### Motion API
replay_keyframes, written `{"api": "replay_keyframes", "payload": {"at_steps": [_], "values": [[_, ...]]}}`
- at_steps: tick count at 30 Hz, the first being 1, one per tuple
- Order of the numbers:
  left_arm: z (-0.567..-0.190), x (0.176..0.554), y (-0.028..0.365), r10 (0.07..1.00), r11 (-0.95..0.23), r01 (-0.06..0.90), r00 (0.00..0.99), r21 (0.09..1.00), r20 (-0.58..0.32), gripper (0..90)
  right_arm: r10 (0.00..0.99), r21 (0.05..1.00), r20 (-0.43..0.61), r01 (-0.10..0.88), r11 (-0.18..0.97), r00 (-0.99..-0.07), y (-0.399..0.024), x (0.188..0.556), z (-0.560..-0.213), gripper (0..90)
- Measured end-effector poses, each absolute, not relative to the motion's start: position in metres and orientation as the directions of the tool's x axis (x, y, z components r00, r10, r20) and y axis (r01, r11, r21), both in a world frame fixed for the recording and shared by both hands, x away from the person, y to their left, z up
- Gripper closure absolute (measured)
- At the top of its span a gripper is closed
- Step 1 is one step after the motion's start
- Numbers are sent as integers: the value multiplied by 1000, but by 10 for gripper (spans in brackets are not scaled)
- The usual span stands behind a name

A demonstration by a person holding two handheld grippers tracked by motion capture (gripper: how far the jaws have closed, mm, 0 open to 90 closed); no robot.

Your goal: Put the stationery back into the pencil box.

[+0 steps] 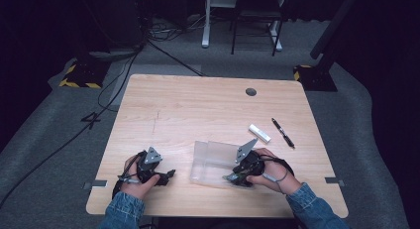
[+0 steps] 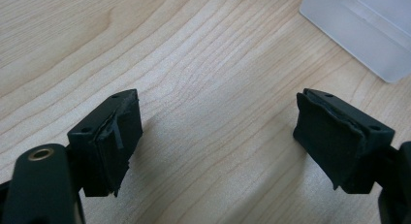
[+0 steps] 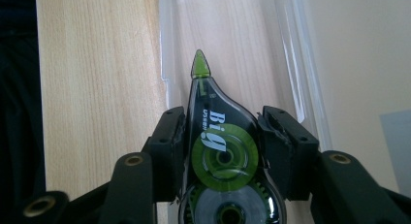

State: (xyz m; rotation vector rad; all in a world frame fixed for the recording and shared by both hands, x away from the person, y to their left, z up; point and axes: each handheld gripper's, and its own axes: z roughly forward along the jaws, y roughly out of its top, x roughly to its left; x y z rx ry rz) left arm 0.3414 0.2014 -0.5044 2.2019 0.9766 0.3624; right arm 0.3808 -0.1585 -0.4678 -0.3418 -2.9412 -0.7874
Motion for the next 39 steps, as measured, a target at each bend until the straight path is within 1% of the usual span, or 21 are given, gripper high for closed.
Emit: {"api": "replay_keyframes", "payload": {"at_steps": [18,26,32,39], "values": [[-504,341,201,735,-478,541,678,692,-22,173,203,472,176,264,841,-963,-159,381,-470,516],[-504,341,201,735,-477,542,677,692,-23,173,183,473,208,263,841,-961,-160,380,-468,517],[-504,341,201,735,-478,542,678,691,-23,173,180,474,212,262,841,-961,-161,380,-467,516],[-504,341,201,735,-478,542,678,691,-23,173,182,505,194,257,824,-964,-162,378,-460,511]]}}
